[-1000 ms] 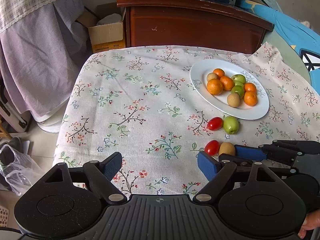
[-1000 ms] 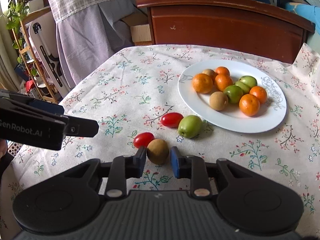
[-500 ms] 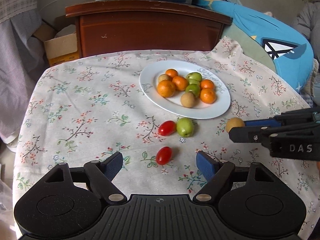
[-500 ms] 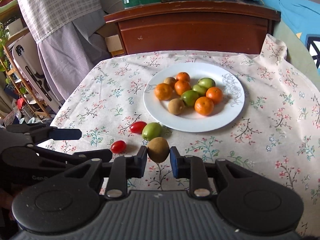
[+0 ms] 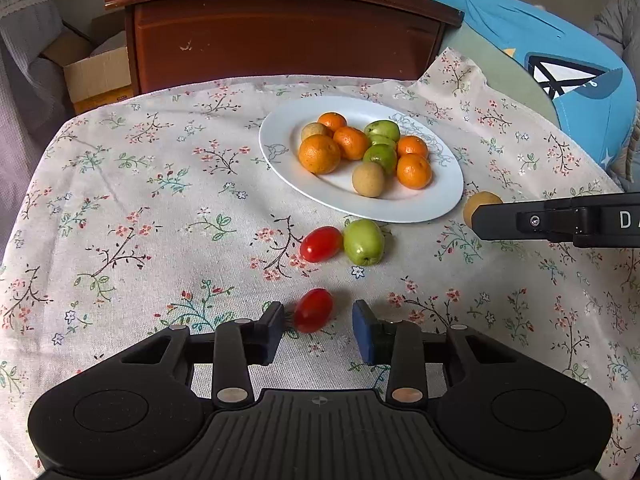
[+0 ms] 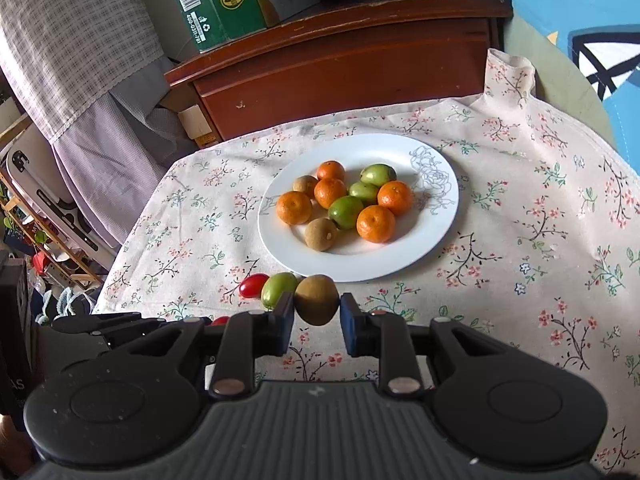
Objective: Organize fruits
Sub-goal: 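Carry the kiwi in the right tool while the left tool carries the tomato over the plate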
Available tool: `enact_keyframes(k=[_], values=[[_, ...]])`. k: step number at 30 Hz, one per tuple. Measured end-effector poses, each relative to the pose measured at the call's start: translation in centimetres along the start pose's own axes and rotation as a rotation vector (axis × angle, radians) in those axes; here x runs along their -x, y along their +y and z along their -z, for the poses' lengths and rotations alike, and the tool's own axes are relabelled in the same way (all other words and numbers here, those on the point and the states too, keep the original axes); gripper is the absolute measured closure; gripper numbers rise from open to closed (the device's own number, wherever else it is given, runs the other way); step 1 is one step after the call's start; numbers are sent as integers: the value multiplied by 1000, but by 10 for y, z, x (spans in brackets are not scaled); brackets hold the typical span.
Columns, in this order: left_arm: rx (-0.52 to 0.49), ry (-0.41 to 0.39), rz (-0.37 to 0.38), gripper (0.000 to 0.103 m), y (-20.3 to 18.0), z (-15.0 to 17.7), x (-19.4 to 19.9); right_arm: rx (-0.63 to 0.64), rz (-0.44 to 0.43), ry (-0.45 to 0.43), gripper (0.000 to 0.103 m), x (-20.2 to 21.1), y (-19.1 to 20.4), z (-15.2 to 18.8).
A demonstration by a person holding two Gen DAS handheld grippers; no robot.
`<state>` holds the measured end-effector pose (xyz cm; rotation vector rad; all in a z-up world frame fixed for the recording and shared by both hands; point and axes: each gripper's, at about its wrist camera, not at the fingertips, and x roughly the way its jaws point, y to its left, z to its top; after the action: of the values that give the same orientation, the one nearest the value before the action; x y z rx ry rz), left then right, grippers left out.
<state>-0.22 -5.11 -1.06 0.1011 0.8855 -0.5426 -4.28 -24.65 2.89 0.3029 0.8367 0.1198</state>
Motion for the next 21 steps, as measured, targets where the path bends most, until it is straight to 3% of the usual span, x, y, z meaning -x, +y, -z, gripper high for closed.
enact_keyframes(k=[6, 11, 21], values=[[-20, -7, -10, 68, -2, -1, -2, 7, -3, 12, 79, -4, 1, 1], [-2, -12, -20, 85, 2, -2, -2, 7, 0, 30, 79, -9, 0, 2], [27, -61, 3, 85, -1, -14, 12, -26, -1, -6, 79, -4, -7, -7]])
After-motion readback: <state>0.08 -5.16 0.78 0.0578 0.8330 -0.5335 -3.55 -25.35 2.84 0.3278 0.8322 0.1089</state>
